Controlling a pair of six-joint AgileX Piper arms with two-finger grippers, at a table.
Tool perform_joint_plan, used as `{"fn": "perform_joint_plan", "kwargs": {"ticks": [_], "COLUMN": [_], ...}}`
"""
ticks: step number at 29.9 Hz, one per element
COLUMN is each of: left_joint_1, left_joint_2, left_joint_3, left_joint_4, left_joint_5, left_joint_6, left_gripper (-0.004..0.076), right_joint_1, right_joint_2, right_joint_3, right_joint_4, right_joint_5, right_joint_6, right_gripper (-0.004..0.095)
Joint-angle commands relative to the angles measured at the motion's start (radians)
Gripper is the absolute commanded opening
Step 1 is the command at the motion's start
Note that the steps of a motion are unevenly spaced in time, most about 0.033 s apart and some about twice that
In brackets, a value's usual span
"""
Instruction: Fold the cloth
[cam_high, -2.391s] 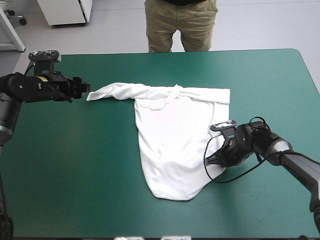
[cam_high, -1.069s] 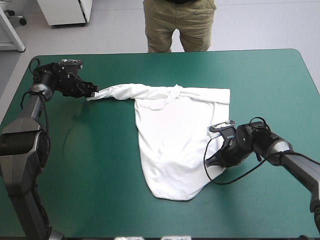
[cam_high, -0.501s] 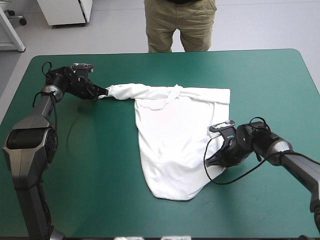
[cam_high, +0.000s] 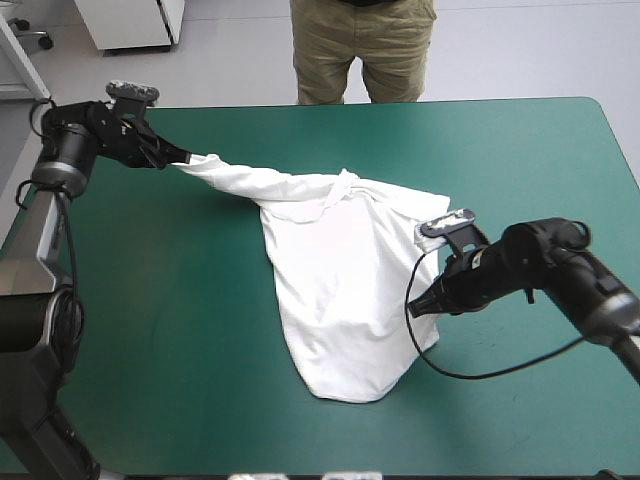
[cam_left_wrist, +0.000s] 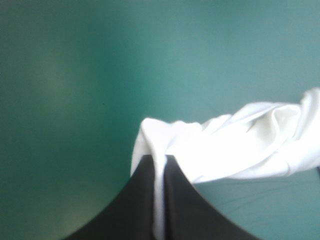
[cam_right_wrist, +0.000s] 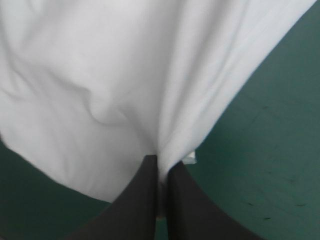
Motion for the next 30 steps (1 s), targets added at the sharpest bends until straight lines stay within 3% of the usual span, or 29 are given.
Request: {"fn": "perform_joint_plan", "kwargs": {"ticks": [1, 7, 11, 21, 30], "left_joint_1": [-0.002, 0.008, 0.04, 0.061, 0.033], "left_joint_2": [-0.148, -0.288, -0.395, -0.704, -0.78], "left_joint_3": [-0.058, -0.251, -0.389, -0.456, -0.456], "left_joint_4": [0.001, 0.004, 0.008, 0.197, 0.222], "left_joint_5": [0.0, 0.116, 0.13, 0.123, 0.144], "left_joint_6": [-0.031, -0.115, -0.165, -0.206, -0.215], "left_gripper": [-0.0009, -0.0009, -0.0009, -0.0009, -0.0009], "right_joint_1": [-0.001, -0.001, -0.001, -0.001, -0.001], "right_joint_2": [-0.155, -0.246, -0.248, -0.248, -0.248], "right_joint_3": [-0.156, -0.485, -0.702, -1.071, -1.19], "right_joint_4": [0.011, -0.15, -0.274, -0.267, -0.219], "right_joint_5": [0.042, 0.113, 0.129, 0.124, 0.188], "right_joint_6": [-0.001, 0.045, 0.068, 0.008, -0.011], "right_gripper": [-0.0017, -0.0017, -0.0017, -0.0017, -0.0016]}}
